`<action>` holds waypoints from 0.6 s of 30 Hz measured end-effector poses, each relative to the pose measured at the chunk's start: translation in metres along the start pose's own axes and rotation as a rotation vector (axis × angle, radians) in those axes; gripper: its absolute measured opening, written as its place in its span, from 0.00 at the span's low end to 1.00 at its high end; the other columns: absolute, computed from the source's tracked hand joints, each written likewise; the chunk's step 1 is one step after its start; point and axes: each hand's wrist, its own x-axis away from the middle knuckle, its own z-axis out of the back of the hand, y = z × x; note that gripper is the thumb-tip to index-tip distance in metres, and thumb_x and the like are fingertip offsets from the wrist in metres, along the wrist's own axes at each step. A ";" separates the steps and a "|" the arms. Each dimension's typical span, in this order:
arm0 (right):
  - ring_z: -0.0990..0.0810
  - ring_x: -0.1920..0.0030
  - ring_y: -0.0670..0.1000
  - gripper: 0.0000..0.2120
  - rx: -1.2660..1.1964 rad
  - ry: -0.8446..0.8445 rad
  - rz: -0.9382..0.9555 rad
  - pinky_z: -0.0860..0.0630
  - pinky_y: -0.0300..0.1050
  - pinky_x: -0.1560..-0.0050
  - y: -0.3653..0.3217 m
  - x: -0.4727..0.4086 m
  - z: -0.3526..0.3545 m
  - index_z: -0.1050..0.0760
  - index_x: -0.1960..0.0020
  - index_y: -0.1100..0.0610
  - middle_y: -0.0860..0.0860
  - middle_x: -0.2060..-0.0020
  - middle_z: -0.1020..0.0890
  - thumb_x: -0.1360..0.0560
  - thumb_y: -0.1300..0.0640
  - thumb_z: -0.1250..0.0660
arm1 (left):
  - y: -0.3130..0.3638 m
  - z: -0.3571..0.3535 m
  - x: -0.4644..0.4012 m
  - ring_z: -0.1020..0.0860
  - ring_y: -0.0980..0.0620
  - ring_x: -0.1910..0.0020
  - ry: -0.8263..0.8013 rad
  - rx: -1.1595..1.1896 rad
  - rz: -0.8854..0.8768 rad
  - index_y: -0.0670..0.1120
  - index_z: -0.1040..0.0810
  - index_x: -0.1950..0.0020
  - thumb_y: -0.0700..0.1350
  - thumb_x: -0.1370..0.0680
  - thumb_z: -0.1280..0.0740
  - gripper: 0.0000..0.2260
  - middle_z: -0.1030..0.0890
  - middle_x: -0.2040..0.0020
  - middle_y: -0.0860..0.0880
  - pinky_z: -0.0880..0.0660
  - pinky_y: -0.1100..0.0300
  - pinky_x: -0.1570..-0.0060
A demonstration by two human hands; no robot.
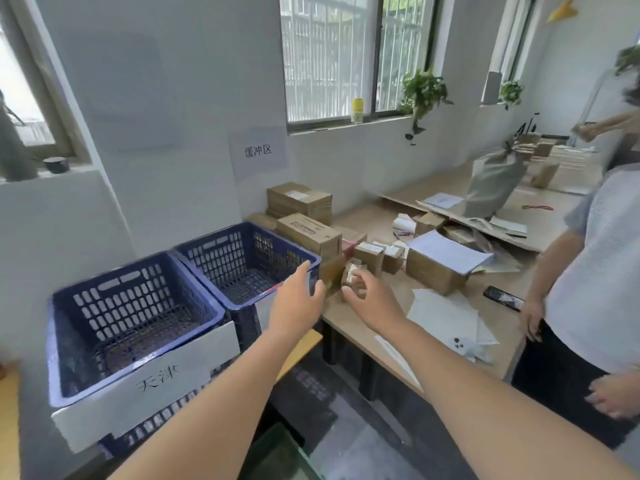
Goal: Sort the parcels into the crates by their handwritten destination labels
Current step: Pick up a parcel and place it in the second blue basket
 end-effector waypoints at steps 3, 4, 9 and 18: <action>0.21 0.41 0.50 0.21 0.008 0.033 -0.016 0.23 0.49 0.40 0.042 -0.047 0.026 0.28 0.31 0.49 0.47 0.40 0.21 0.22 0.45 0.35 | 0.017 -0.047 -0.045 0.26 0.48 0.31 -0.019 0.027 -0.001 0.50 0.38 0.20 0.51 0.17 0.39 0.25 0.27 0.26 0.49 0.28 0.54 0.36; 0.20 0.42 0.50 0.21 0.011 0.043 -0.020 0.23 0.48 0.41 0.055 -0.064 0.035 0.28 0.31 0.50 0.48 0.40 0.20 0.22 0.45 0.34 | 0.023 -0.062 -0.061 0.27 0.48 0.31 -0.026 0.039 0.003 0.50 0.38 0.20 0.51 0.17 0.39 0.25 0.27 0.26 0.49 0.28 0.54 0.36; 0.21 0.40 0.50 0.22 0.002 0.030 -0.075 0.26 0.45 0.41 0.107 -0.141 0.081 0.29 0.30 0.53 0.49 0.39 0.21 0.22 0.47 0.33 | 0.049 -0.125 -0.137 0.26 0.46 0.31 -0.054 0.169 0.124 0.51 0.38 0.21 0.50 0.17 0.39 0.24 0.27 0.27 0.47 0.30 0.56 0.35; 0.24 0.37 0.50 0.23 0.083 -0.029 -0.130 0.30 0.41 0.44 0.174 -0.269 0.092 0.31 0.28 0.53 0.50 0.34 0.23 0.21 0.48 0.34 | 0.041 -0.210 -0.258 0.30 0.48 0.28 -0.097 0.418 0.335 0.53 0.36 0.22 0.47 0.17 0.41 0.22 0.30 0.25 0.50 0.31 0.48 0.29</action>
